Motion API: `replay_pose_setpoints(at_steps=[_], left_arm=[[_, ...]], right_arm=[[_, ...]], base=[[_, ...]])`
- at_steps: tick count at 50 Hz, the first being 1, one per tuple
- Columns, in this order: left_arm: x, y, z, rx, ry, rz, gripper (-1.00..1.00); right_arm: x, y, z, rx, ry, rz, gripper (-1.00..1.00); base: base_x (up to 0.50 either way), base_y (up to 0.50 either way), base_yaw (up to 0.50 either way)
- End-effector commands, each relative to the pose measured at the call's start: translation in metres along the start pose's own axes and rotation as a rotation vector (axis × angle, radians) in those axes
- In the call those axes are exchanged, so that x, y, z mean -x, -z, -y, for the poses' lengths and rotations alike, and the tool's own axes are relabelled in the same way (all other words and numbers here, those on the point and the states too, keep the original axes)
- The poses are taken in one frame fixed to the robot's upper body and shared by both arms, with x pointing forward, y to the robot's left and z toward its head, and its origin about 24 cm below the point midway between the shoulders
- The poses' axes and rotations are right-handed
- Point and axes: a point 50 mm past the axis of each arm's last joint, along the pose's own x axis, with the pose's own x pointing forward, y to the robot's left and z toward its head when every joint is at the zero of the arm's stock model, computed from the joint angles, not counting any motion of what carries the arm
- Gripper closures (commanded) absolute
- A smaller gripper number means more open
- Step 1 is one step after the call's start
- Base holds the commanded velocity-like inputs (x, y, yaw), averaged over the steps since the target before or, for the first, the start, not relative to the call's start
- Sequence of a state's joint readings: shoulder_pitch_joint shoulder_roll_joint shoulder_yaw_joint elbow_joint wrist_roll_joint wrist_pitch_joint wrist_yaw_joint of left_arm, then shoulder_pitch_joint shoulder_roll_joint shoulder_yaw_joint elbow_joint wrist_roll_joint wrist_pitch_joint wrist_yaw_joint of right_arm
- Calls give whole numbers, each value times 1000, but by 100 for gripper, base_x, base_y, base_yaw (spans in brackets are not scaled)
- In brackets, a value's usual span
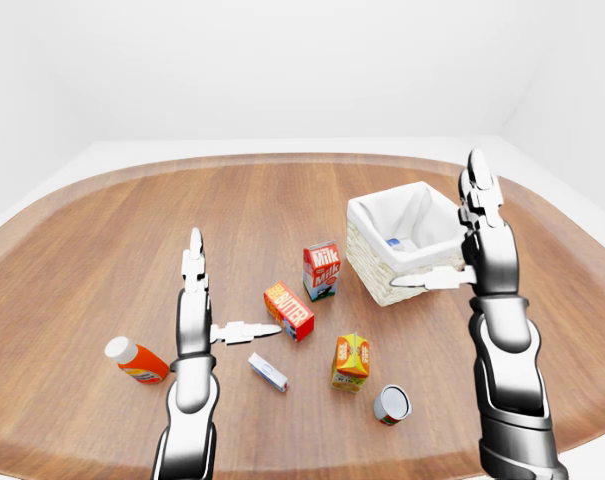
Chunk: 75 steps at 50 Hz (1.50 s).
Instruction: Pick up the alphabet soup and the tomato sauce, and put them in the basket.
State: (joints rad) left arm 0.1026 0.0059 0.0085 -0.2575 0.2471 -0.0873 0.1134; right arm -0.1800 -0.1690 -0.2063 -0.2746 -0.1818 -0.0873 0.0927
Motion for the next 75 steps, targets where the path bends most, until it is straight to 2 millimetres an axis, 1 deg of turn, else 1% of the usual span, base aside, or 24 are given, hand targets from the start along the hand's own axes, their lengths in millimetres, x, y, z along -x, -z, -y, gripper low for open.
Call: replay_pose_setpoints(at_steps=[1, 3, 6, 7, 8, 12, 21, 29, 37, 43, 48, 54, 58, 65, 71, 75], left_arm=[[-1, -1, -1, 5, -6, 6, -100], [0, -2, -1, 6, -6, 7, -100], [0, -2, -2, 8, -6, 7, -100], [-1, -2, -2, 8, -6, 7, -100], [-1, -2, -2, 8, -6, 8, -100], [-1, -2, -2, 9, -7, 7, -100], [0, -2, -1, 6, -6, 7, -100], [0, 0, -1, 3, -5, 1, -100], [1, 1, -1, -1, -5, -5, -100], [1, 1, -1, -3, -5, -6, -100], [1, 1, -1, -4, -5, -5, -100], [2, 2, -1, -5, -5, -8, -100], [1, 1, -1, -5, -6, -7, -100], [1, 0, -1, -3, -7, -3, -100], [1, -1, -1, 0, -8, 5, -100], [0, -2, -1, 2, -8, 6, -100]], right_arm=[[19, -6, 6, -16, 21, 0, -100], [23, -5, 7, -28, 21, -9, -100], [28, 3, 6, -34, 18, -49, -100], [33, 16, 4, -42, 19, -111, -100], [35, 21, 3, -45, 20, -135, -100], [41, 29, 2, -56, 20, -178, -100], [53, 25, -2, -74, 8, -188, -100], [66, 33, -4, -87, -2, -247, -100], [76, 34, -4, -95, -9, -271, -100], [87, 40, -7, -112, -19, -324, -100], [91, 38, -6, -120, -22, -327, -100], [100, 46, -10, -133, -29, -380, -100], [110, 53, -14, -150, -38, -432, -100], [120, 59, -20, -162, -59, -482, -100], [127, 61, -23, -168, -70, -509, -100], [129, 59, -22, -171, -74, -509, -100]], base=[[0, 0, 0], [0, 0, 0], [0, 0, 0], [0, 0, 0], [0, 0, 0], [0, 0, 0], [0, 0, 0], [0, 0, 0], [0, 0, 0], [0, 0, 0], [0, 0, 0], [0, 0, 0], [0, 0, 0], [0, 0, 0], [0, 0, 0], [0, 0, 0]])
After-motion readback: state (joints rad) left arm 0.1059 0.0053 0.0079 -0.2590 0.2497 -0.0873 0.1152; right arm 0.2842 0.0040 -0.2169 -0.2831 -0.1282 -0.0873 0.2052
